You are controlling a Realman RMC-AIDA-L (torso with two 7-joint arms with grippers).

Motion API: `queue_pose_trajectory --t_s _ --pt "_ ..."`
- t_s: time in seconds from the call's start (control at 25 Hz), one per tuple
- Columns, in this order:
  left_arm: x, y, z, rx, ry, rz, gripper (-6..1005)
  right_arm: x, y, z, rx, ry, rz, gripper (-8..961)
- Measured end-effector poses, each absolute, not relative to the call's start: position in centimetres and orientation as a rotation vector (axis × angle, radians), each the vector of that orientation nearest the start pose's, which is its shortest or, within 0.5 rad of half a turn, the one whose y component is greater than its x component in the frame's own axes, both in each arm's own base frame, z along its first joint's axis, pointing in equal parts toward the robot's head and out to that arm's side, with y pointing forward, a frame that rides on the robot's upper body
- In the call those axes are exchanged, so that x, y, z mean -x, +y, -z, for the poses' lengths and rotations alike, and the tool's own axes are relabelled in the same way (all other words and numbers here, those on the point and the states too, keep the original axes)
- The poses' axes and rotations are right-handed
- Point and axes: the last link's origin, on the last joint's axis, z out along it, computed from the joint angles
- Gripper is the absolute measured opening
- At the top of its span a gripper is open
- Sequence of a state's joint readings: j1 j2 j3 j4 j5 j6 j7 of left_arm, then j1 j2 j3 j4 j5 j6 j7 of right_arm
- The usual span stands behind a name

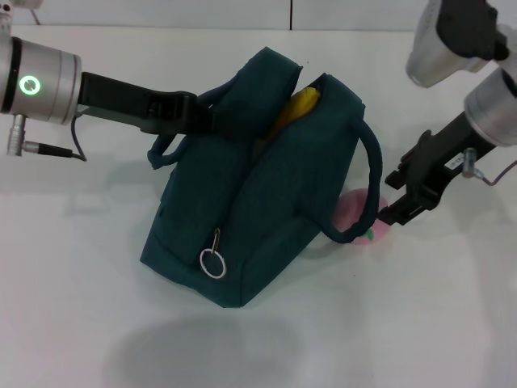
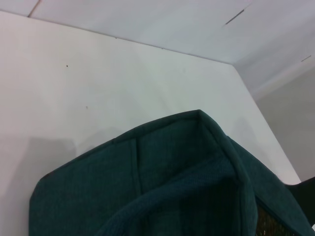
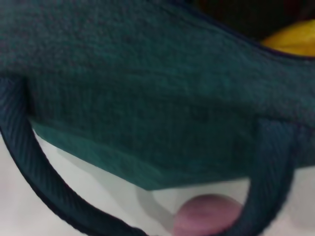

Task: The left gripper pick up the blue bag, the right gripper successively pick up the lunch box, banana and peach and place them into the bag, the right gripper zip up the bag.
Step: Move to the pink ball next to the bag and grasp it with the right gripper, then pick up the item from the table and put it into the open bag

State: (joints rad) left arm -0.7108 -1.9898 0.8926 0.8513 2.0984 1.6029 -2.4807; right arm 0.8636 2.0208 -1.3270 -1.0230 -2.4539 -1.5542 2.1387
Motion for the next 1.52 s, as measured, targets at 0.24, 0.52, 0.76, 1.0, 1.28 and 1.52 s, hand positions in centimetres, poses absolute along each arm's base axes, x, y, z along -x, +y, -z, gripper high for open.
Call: queue_pose_trajectory --t_s 0.24,0.52,0.76,1.0,1.28,1.52 --pt "19.1 38.0 -3.0 2.618 -1.614 0.417 57 -14.6 39.2 2.8 2.938 0.388 0.551 604" --pt "19.0 38.0 -2.9 2.623 -1.614 0.418 57 -14.8 39.3 3.6 2.954 0.373 0.546 604" --pt "18.9 38.0 -2.9 2.626 -1.612 0.424 57 -15.3 39.2 4.1 2.966 0.402 0.551 597" --pt "18.9 38.0 -2.9 2.627 -1.611 0.431 57 -15.5 39.3 4.1 2.961 0.414 0.551 576" --pt "18.9 37.9 -3.0 2.630 -1.610 0.432 58 -16.0 39.6 3.4 2.941 0.464 0.518 389" --pt "18.9 37.9 -3.0 2.630 -1.611 0.439 58 -17.5 39.8 1.6 2.912 0.604 0.443 239"
